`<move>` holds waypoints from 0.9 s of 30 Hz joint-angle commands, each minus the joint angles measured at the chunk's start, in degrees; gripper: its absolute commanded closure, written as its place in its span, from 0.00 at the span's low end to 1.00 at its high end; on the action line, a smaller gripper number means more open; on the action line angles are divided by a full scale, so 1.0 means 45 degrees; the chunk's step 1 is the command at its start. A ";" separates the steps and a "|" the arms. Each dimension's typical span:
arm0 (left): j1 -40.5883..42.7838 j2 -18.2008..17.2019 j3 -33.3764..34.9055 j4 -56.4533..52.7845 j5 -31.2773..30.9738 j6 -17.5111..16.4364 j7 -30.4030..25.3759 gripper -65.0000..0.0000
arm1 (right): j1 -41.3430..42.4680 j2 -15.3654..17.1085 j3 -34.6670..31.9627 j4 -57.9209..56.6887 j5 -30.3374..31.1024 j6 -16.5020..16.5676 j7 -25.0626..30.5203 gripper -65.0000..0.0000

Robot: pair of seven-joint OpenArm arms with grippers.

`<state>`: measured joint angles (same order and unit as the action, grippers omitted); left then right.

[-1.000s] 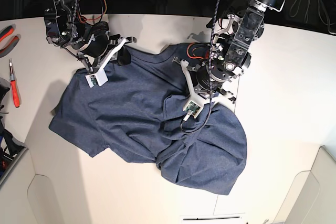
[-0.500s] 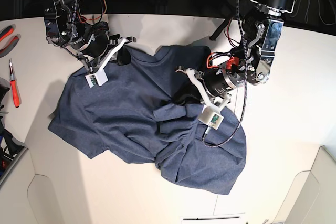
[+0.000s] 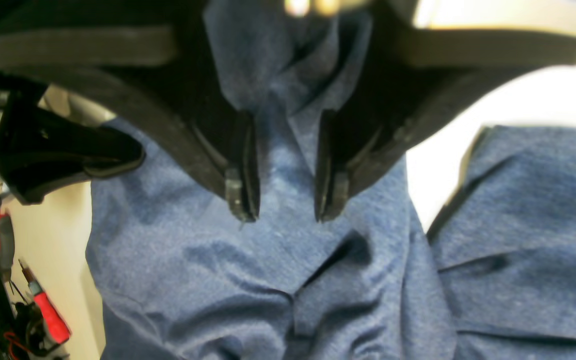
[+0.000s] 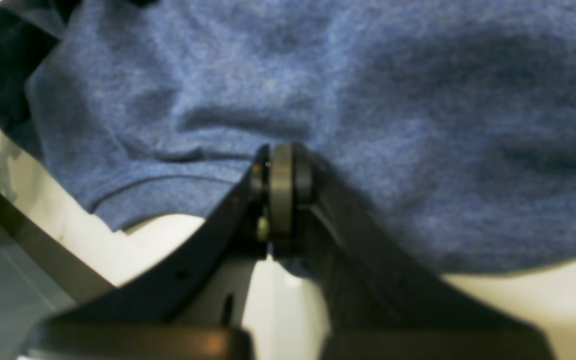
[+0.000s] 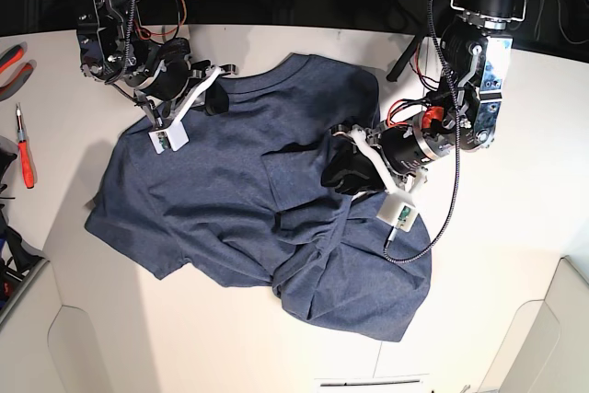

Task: Layout the t-shirt on the table in an organized manner, then fold the t-shirt properly
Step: 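Drag the pinched fabric with the left gripper outward to flatten the shirt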

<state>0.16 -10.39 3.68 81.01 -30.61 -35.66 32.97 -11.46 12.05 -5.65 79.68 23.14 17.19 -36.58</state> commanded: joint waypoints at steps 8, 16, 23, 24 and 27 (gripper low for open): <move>-0.0214 0.0296 0.1559 0.0257 0.2259 -0.0228 -0.1107 0.52 | -0.0321 0.0277 0.0039 -0.0238 -0.1477 -0.0865 -0.1447 1.00; -0.0219 0.0291 0.4313 0.0257 0.6902 0.2161 -0.2273 0.51 | -0.0321 0.0277 0.0039 -0.0238 -0.1477 -0.0865 -0.1443 1.00; -0.0248 0.0160 0.5571 0.0257 1.0074 0.5173 -0.2419 0.51 | -0.0321 0.0277 0.0039 -0.0238 -0.1477 -0.0865 -0.1443 1.00; -0.0243 0.0136 0.5649 0.0257 1.0370 0.5377 -0.2385 0.51 | -0.0321 0.0277 0.0039 -0.0238 -0.1477 -0.0865 -0.1443 1.00; -0.0243 0.0097 0.5756 0.0257 1.0734 0.6028 -0.2268 0.51 | -0.0321 0.0277 0.0039 -0.0238 -0.1477 -0.0865 -0.1443 1.00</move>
<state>-0.01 -10.00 29.67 81.03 17.28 -9.21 23.57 -11.60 12.05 -5.65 79.72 23.14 17.19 -36.21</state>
